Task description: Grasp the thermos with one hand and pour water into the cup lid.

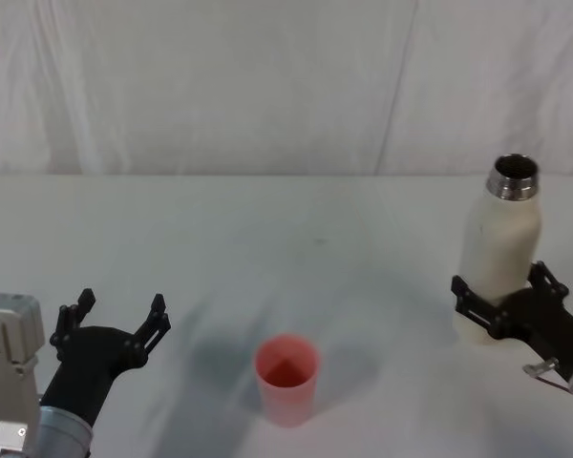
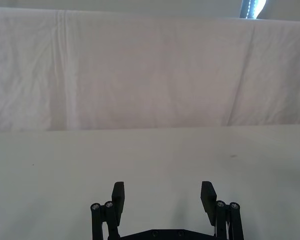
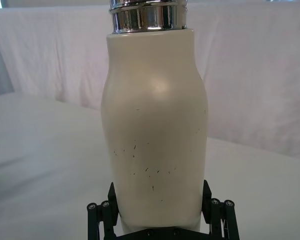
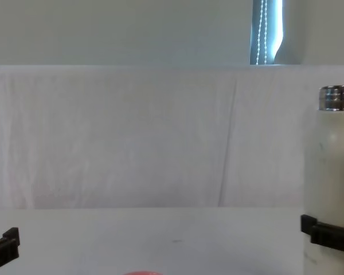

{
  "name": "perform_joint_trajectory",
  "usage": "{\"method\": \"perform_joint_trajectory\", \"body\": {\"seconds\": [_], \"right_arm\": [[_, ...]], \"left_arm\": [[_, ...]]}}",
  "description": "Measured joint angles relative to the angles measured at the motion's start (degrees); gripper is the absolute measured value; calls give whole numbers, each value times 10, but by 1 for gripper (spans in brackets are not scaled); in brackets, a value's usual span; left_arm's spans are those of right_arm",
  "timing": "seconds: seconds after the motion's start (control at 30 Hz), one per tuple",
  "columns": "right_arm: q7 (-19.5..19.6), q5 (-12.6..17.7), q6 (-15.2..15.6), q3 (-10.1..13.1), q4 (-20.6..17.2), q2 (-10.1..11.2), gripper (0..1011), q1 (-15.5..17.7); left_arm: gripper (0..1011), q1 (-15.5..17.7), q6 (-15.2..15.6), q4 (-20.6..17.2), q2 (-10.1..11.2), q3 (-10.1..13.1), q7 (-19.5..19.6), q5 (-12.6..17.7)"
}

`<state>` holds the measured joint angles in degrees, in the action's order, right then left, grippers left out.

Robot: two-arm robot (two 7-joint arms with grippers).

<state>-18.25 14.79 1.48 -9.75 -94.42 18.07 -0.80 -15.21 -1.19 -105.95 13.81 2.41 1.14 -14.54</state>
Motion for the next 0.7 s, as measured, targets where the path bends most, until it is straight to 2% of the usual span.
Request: {"method": "perform_joint_trajectory", "body": {"seconds": [0.17, 0.3, 0.57, 0.7], "right_arm": [[-16, 34, 1, -5, 42, -8, 950, -32], [-19, 51, 0, -9, 71, -14, 950, -51], [-12, 62, -7, -21, 128, -23, 950, -82], [-7, 62, -11, -24, 143, -26, 950, -90]], "left_arm": [[1001, 0, 0, 0, 0, 0, 0, 0], [1001, 0, 0, 0, 0, 0, 0, 0], [1001, 0, 0, 0, 0, 0, 0, 0], [1001, 0, 0, 0, 0, 0, 0, 0]]}}
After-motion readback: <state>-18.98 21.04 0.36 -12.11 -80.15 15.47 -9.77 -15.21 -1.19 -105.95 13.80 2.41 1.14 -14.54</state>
